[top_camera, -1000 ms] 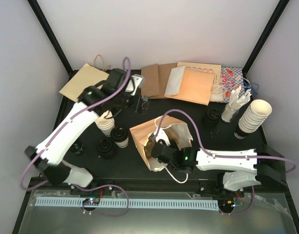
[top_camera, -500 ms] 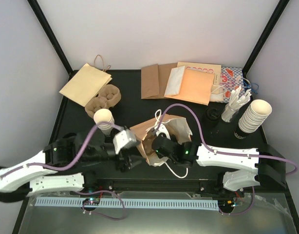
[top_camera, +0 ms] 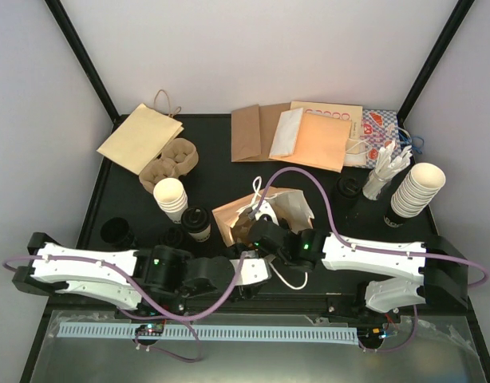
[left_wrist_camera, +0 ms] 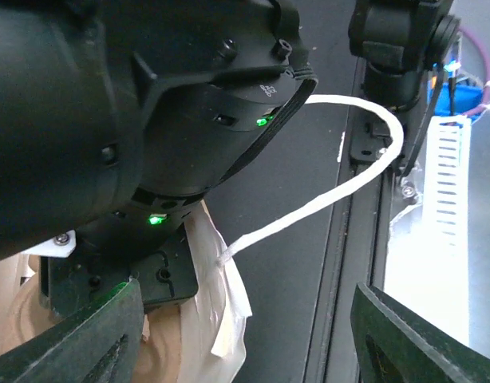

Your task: Pack the takeout coffee

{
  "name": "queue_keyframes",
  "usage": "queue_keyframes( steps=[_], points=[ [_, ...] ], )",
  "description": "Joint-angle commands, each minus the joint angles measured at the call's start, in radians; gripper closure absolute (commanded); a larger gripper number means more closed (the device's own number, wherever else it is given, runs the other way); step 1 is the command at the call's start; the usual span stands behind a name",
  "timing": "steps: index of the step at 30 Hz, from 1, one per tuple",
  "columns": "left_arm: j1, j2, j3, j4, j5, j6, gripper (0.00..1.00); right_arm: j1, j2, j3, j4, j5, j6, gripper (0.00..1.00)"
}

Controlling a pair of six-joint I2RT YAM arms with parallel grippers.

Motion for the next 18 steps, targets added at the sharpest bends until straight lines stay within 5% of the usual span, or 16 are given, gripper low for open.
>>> queue_keyframes(
  steps=[1,18],
  points=[
    [-0.008,0.051,0.023,0.084,-0.071,0.073,0.28,-0.002,0.01,0.017,-0.022,-0.01,0.004,0.7],
    [-0.01,0.097,-0.121,0.289,-0.011,0.148,0.52,-0.003,0.013,0.032,-0.04,-0.018,0.003,0.7]
  ],
)
